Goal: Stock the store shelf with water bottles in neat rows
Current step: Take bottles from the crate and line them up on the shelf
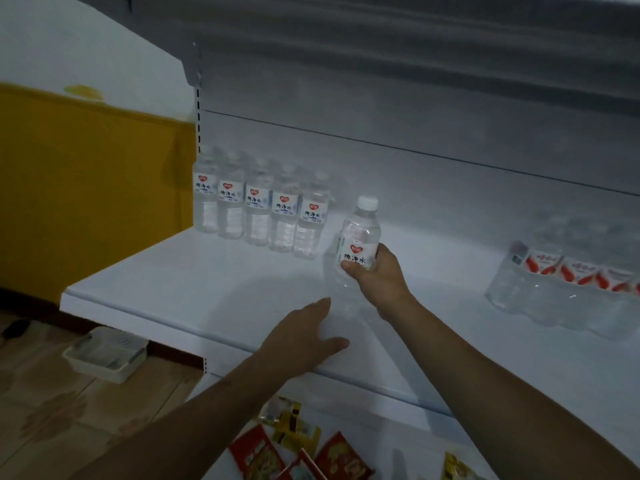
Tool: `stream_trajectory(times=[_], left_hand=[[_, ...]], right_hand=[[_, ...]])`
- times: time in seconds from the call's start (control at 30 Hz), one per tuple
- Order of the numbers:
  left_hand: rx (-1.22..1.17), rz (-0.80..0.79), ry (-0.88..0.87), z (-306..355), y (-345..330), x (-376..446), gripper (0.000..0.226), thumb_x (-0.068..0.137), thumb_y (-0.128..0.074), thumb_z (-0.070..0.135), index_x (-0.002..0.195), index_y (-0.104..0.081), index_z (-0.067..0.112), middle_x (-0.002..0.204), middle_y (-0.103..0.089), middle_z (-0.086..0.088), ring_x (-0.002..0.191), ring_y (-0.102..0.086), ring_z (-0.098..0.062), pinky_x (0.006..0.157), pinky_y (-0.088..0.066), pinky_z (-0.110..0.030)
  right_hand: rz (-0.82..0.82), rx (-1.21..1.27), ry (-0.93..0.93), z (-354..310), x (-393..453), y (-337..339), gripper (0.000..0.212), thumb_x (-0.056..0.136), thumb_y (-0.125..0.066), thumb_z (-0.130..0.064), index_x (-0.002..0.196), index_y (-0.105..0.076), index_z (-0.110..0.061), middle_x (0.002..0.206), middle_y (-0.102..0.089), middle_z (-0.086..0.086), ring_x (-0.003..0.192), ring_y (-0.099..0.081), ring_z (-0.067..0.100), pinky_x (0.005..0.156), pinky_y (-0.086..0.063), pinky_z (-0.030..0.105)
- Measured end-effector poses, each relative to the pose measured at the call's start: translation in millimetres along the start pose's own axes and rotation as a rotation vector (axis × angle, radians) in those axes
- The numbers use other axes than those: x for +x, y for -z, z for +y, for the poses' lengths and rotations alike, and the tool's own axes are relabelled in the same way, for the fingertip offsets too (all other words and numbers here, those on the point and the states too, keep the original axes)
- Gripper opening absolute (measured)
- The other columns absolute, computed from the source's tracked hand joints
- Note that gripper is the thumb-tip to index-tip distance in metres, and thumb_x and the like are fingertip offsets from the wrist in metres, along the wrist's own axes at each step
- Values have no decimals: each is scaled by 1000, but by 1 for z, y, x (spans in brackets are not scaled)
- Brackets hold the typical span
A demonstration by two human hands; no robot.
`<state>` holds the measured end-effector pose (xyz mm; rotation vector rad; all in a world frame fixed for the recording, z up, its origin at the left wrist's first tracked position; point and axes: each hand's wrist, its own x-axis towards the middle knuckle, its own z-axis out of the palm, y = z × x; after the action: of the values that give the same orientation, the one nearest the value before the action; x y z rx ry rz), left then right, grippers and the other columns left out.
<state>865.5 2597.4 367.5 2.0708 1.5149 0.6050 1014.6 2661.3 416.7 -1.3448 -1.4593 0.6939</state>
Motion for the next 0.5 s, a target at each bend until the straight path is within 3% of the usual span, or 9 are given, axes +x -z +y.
stream_trajectory(times=[0.17, 0.33, 0.5], left_hand=[[177, -53, 1, -4, -7, 27, 76, 87, -52, 58, 149, -23, 25, 155, -26, 4, 141, -25, -14, 113, -19, -27], [218, -18, -44, -11, -12, 32, 73, 85, -52, 60, 147, -32, 26, 156, -23, 13, 143, -17, -5, 117, -14, -26], [230, 30, -64, -8, -12, 30, 71, 85, -53, 60, 146, -33, 28, 155, -23, 15, 142, -17, -3, 114, -12, -22]], right_hand=[[77, -13, 37, 20, 63, -21, 38, 82, -76, -15, 115, -58, -9, 107, -65, 4, 94, -62, 18, 82, -50, 31], [156, 65, 67, 41, 105, -38, 39, 82, -74, -14, 118, -58, -12, 110, -65, 3, 95, -64, 17, 80, -50, 26], [187, 43, 105, 55, 131, -55, 52, 77, -78, -23, 123, -57, -12, 117, -52, 4, 104, -59, 18, 94, -53, 34]])
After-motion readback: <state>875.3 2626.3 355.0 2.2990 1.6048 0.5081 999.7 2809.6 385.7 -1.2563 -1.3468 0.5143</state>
